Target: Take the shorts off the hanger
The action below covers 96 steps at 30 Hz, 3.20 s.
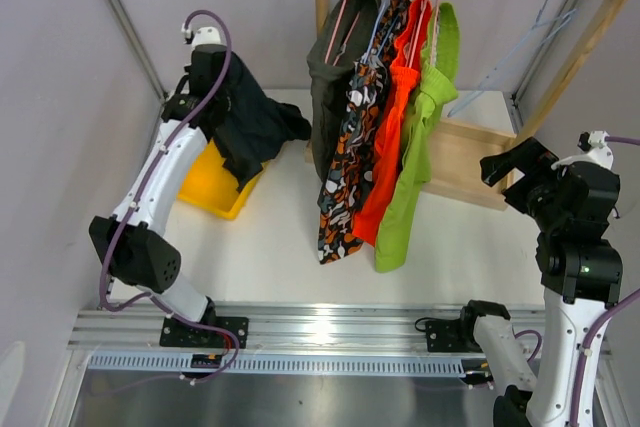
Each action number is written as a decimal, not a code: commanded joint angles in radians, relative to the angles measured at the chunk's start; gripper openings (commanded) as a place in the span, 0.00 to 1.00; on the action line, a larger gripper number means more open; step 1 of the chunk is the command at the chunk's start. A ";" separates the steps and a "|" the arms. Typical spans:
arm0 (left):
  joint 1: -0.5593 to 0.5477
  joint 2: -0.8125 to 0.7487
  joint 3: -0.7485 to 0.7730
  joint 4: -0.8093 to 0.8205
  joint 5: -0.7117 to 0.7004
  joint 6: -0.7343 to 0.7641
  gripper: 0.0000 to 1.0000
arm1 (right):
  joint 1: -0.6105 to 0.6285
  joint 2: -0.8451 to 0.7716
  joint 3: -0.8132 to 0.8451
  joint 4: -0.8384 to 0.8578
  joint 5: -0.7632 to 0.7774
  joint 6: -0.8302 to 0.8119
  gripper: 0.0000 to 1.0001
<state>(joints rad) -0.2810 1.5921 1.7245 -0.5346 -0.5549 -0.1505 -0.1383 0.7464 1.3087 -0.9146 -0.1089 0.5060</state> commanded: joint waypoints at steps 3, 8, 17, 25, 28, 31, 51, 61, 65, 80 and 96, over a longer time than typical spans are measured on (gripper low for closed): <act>0.123 -0.032 -0.068 0.033 -0.066 -0.173 0.11 | 0.009 -0.018 -0.002 0.020 0.011 -0.018 1.00; 0.175 -0.046 -0.123 0.024 -0.068 -0.227 0.16 | 0.008 -0.031 -0.009 0.039 0.005 0.006 0.99; 0.174 -0.052 -0.132 -0.120 0.158 -0.250 0.99 | 0.009 0.016 0.068 0.287 -0.234 0.055 0.99; 0.085 -0.368 -0.362 -0.149 0.286 -0.242 0.99 | 0.086 0.335 0.351 0.415 -0.250 0.125 0.99; 0.042 -0.515 -0.459 -0.153 0.294 -0.228 0.99 | 0.135 0.468 0.496 0.404 -0.216 0.108 0.97; 0.019 -0.644 -0.584 -0.150 0.323 -0.218 0.99 | 0.183 0.577 0.604 0.390 -0.178 0.095 0.91; 0.011 -0.908 -0.913 -0.084 0.372 -0.184 0.99 | 0.276 0.878 0.753 0.413 -0.029 0.072 0.68; 0.011 -0.909 -0.916 -0.077 0.378 -0.181 0.98 | 0.301 0.881 0.741 0.407 0.058 0.077 0.66; 0.011 -0.903 -0.916 -0.079 0.382 -0.181 0.98 | 0.301 0.820 0.719 0.352 0.198 0.063 0.65; 0.011 -0.899 -0.916 -0.076 0.380 -0.181 0.98 | 0.293 0.789 0.725 0.341 0.193 0.088 0.65; 0.011 -0.899 -0.918 -0.073 0.378 -0.181 0.98 | 0.364 0.877 0.805 0.353 0.189 0.108 0.65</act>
<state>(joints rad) -0.2626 0.6937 0.8131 -0.6453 -0.1944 -0.3473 0.2150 1.6047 2.0628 -0.6006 0.0879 0.6029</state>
